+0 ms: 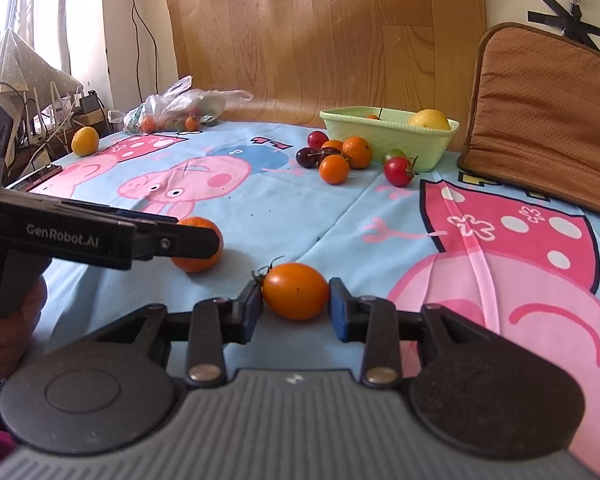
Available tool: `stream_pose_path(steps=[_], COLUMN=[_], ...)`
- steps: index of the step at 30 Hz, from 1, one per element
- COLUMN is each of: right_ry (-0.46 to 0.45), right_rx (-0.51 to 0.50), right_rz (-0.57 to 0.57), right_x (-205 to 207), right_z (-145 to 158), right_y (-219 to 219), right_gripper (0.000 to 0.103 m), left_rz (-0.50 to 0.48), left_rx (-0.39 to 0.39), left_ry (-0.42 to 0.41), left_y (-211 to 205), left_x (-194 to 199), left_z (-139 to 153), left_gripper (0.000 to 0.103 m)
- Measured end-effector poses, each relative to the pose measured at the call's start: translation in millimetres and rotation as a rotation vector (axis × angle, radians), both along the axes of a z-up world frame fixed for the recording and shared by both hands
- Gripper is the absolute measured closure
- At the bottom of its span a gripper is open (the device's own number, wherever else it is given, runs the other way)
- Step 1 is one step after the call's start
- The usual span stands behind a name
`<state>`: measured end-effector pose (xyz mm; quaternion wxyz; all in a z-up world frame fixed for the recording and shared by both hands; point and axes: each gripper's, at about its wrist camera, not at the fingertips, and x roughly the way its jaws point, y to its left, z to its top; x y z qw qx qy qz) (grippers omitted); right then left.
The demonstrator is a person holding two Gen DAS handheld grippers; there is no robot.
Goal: Organize fruits
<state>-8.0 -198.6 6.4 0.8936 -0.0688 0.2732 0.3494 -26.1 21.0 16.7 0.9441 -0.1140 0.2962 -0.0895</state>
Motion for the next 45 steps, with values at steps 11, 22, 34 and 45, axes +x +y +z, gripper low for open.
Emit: stream_pose_path(steps=[11, 22, 34, 45], right_ry=[-0.014, -0.016, 0.025, 0.02], right_rx=[-0.015, 0.02, 0.076, 0.091], right_rz=[-0.032, -0.009, -0.035, -0.078], right_x=[-6, -17, -10, -8], right_z=[0, -1, -1, -1], right_y=[2, 1, -7, -13], right_gripper=[0.063, 0.065, 0.065, 0.065], left_rz=[-0.034, -0.062, -0.056, -0.053], left_rx=[0.059, 0.08, 0.055, 0.047], left_ry=[-0.009, -0.034, -0.013, -0.023], left_y=[-10, -14, -8, -7], left_x=[-1, -6, -3, -5], left_z=[1, 1, 0, 1], left_gripper=[0.043, 0.065, 0.064, 0.064])
